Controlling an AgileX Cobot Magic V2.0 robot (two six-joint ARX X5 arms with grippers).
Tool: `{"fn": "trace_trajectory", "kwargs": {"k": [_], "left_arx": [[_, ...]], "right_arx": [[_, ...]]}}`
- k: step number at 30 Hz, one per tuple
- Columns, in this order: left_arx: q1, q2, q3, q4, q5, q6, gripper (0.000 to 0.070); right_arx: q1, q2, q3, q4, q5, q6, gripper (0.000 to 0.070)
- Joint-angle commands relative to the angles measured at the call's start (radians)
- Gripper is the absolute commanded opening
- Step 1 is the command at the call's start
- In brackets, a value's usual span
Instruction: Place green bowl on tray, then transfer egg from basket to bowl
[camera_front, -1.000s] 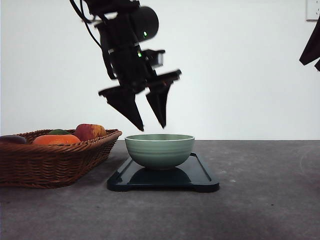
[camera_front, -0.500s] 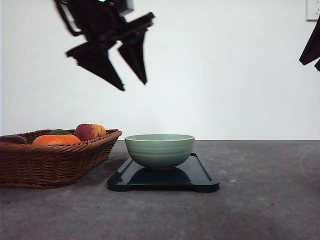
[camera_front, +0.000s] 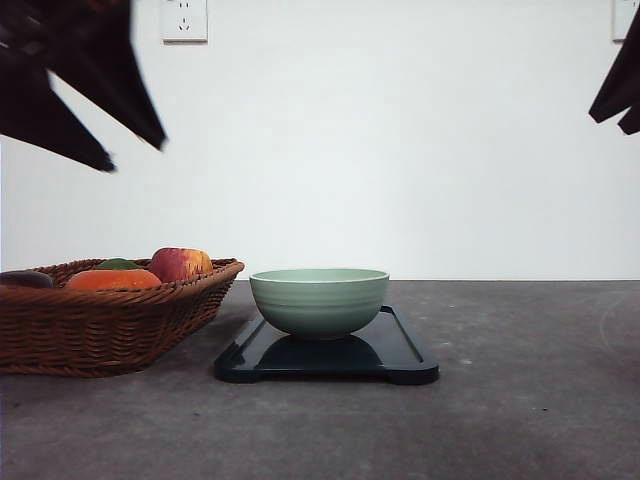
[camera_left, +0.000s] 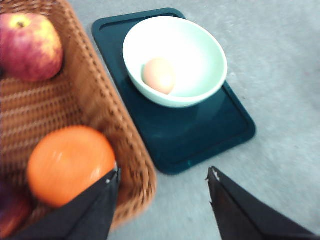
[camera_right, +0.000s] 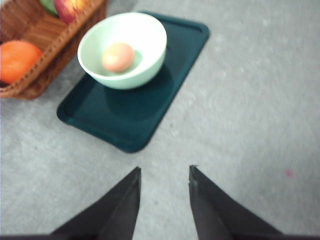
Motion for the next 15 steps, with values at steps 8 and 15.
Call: {"fn": "trace_trajectory", "kwargs": {"k": [8, 15], "left_arx": [[0.042, -0.159, -0.069, -0.094, -0.056, -0.061, 0.0351], [0.078, -0.186, -0.082, -0.095, -0.06, -0.065, 0.0351]], "right_arx": [[0.011, 0.083, 0.005, 0.082, -0.083, -0.02, 0.0187], [0.012, 0.114, 0.005, 0.09, -0.091, -0.02, 0.0188]]}}
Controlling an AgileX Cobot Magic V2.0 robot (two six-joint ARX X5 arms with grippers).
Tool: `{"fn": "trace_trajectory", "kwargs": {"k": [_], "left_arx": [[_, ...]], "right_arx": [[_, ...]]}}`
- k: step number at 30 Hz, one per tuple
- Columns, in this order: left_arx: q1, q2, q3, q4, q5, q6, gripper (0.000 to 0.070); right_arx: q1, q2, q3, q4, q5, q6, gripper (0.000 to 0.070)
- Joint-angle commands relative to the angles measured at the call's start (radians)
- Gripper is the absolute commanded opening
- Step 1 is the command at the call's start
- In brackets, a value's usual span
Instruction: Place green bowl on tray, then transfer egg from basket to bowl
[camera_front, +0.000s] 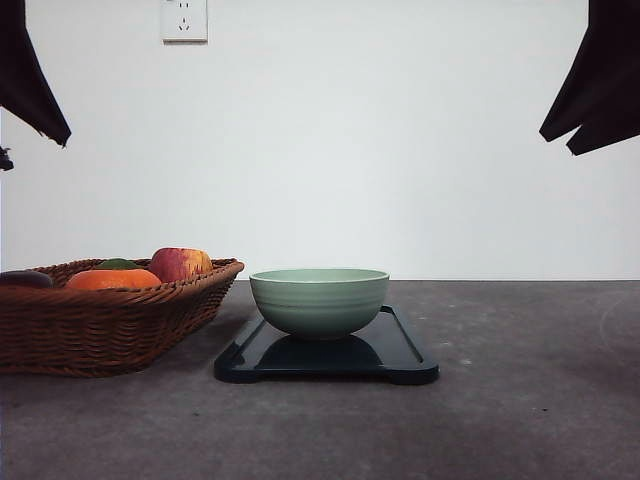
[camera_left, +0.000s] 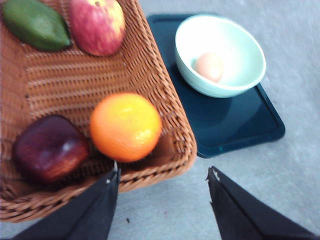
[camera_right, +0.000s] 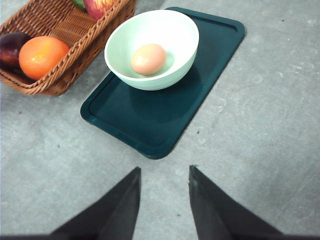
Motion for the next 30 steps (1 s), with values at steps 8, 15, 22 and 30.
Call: {"fn": "trace_trajectory", "kwargs": {"k": [8, 15, 22, 30], "left_arx": [[-0.003, 0.006, 0.007, -0.006, -0.004, -0.002, 0.0025], [-0.003, 0.006, 0.007, -0.013, -0.004, 0.001, 0.0], [-0.003, 0.006, 0.007, -0.011, -0.004, 0.001, 0.0], [0.045, -0.074, -0.017, 0.021, -0.005, 0.156, 0.0]], "right_arx": [[0.007, 0.0, 0.005, -0.005, -0.001, -0.002, 0.0021], [0.007, -0.005, 0.005, -0.002, 0.0, -0.003, 0.0016], [0.007, -0.004, 0.005, -0.002, 0.0, -0.003, 0.0016], [0.007, -0.005, 0.005, 0.001, 0.0, -0.003, 0.0016]]}}
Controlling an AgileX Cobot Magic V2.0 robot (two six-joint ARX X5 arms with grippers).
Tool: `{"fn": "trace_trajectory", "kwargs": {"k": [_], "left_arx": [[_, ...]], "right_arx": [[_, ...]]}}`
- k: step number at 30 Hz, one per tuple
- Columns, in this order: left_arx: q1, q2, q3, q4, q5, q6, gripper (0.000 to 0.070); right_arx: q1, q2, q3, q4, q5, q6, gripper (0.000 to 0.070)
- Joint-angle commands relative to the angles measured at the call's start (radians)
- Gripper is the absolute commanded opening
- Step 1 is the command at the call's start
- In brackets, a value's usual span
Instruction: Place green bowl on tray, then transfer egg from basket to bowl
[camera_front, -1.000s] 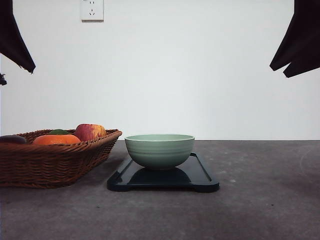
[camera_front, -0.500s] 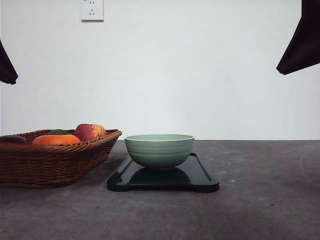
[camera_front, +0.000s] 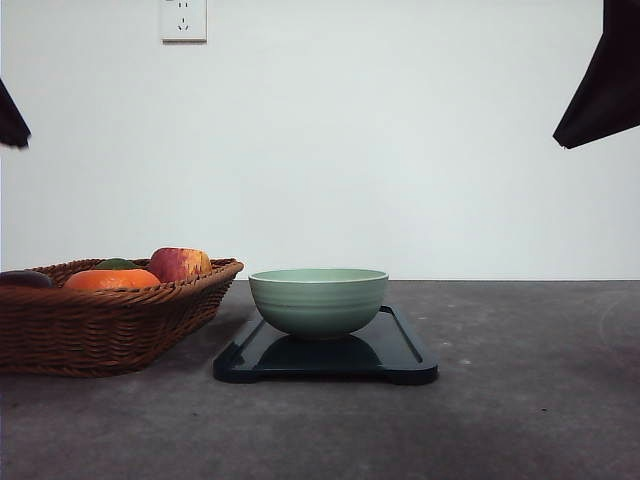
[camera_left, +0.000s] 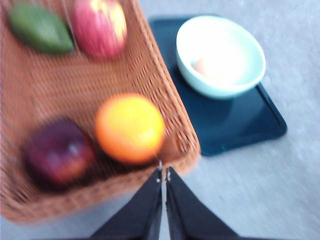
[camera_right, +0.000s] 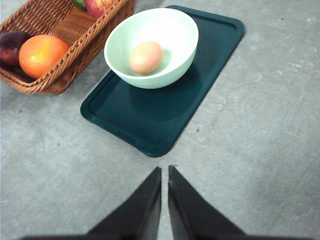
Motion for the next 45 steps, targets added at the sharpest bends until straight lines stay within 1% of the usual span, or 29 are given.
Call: {"fn": "trace_trajectory", "kwargs": {"k": [1, 3, 6, 9, 14, 18, 22, 26, 30, 33, 45], "left_arx": [[0.031, -0.025, -0.021, 0.037, -0.006, 0.095, 0.0], [0.091, -0.077, -0.073, 0.103, -0.005, 0.114, 0.0], [0.183, -0.175, -0.173, 0.198, -0.005, 0.12, 0.0], [0.262, -0.286, -0.284, 0.256, -0.005, 0.134, 0.0], [0.336, -0.481, -0.449, 0.288, -0.005, 0.137, 0.0], [0.38, -0.599, -0.53, 0.289, 0.015, 0.13, 0.0], [0.413, -0.66, -0.576, 0.291, 0.051, 0.131, 0.0], [0.429, -0.664, -0.614, 0.302, 0.052, 0.13, 0.0], [0.446, -0.664, -0.632, 0.35, 0.051, 0.13, 0.0], [0.447, -0.664, -0.632, 0.351, 0.051, 0.104, 0.0], [0.446, -0.664, -0.632, 0.35, 0.051, 0.104, 0.0]], "right_arx": [[0.007, 0.004, 0.005, 0.01, 0.0, -0.004, 0.0016], [0.007, 0.004, 0.005, 0.01, 0.0, -0.004, 0.0016], [0.007, 0.004, 0.005, 0.01, 0.0, -0.005, 0.0016], [0.007, 0.004, 0.005, 0.01, 0.0, -0.004, 0.0016], [0.007, 0.004, 0.005, 0.01, 0.0, -0.005, 0.0016], [0.007, 0.004, 0.005, 0.01, 0.0, -0.004, 0.0016], [0.007, 0.004, 0.005, 0.01, 0.0, -0.004, 0.0016], [0.007, 0.004, 0.005, 0.011, 0.0, -0.004, 0.0016], [0.007, 0.004, 0.005, 0.011, 0.0, -0.004, 0.0016], [0.007, 0.004, 0.005, 0.011, 0.0, -0.004, 0.0016], [0.007, 0.004, 0.005, 0.011, 0.0, -0.004, 0.0016]]}}
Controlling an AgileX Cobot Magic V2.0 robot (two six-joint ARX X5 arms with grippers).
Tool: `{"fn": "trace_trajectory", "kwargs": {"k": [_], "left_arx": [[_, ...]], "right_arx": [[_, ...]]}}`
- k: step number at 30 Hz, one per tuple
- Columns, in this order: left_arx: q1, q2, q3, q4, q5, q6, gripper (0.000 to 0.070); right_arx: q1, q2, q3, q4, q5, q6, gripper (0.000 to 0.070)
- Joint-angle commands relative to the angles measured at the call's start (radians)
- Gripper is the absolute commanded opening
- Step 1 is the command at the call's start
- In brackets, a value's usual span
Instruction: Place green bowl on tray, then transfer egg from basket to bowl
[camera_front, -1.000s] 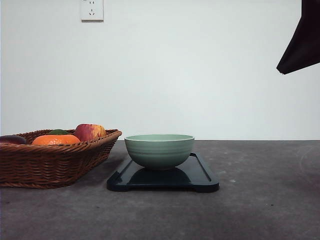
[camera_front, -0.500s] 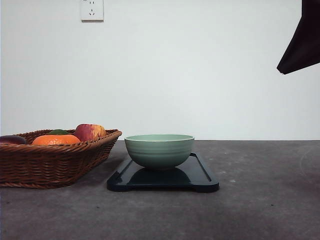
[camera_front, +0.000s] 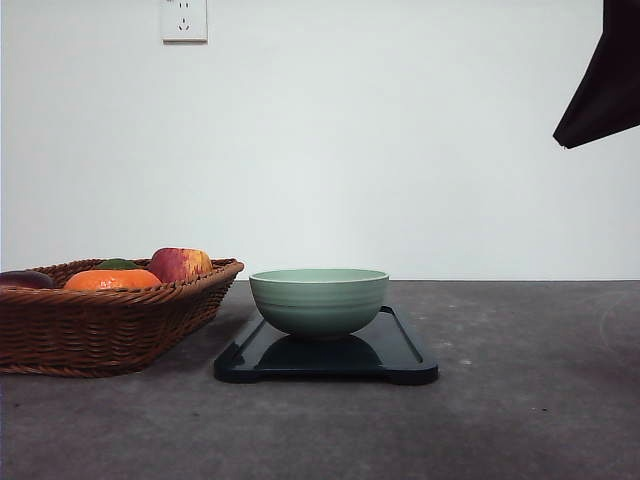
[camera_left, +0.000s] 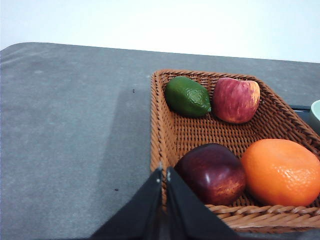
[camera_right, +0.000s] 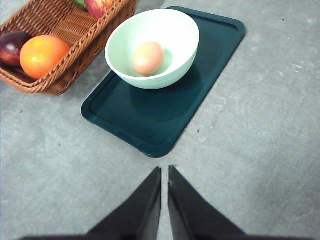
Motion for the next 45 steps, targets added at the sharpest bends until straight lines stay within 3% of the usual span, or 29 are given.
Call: {"fn": "trace_trajectory", "kwargs": {"k": [1, 7, 10, 12, 15, 25, 37, 45], "left_arx": [[0.0, -0.001, -0.019, -0.006, 0.0, -0.003, 0.0], [0.0, -0.001, -0.019, -0.007, 0.0, -0.003, 0.0], [0.0, -0.001, -0.019, -0.007, 0.0, -0.003, 0.0], [0.0, -0.001, -0.019, -0.007, 0.0, -0.003, 0.0], [0.0, -0.001, -0.019, -0.007, 0.0, -0.003, 0.0], [0.0, -0.001, -0.019, -0.007, 0.0, -0.003, 0.0], [0.0, -0.001, -0.019, -0.007, 0.0, -0.003, 0.0], [0.0, -0.002, -0.019, -0.008, 0.0, -0.003, 0.0]], "right_arx": [[0.007, 0.004, 0.005, 0.011, 0.0, -0.004, 0.0016], [0.007, 0.004, 0.005, 0.01, 0.0, -0.006, 0.0016], [0.004, 0.004, 0.005, 0.022, 0.028, -0.119, 0.0016], [0.002, 0.003, 0.0, 0.041, 0.077, -0.157, 0.0016], [-0.025, -0.022, -0.049, 0.133, 0.161, -0.182, 0.0016], [-0.252, -0.343, -0.435, 0.504, 0.155, -0.204, 0.0016], [-0.41, -0.759, -0.644, 0.479, 0.174, -0.183, 0.0016], [-0.416, -0.768, -0.644, 0.46, 0.21, -0.163, 0.0016]]}}
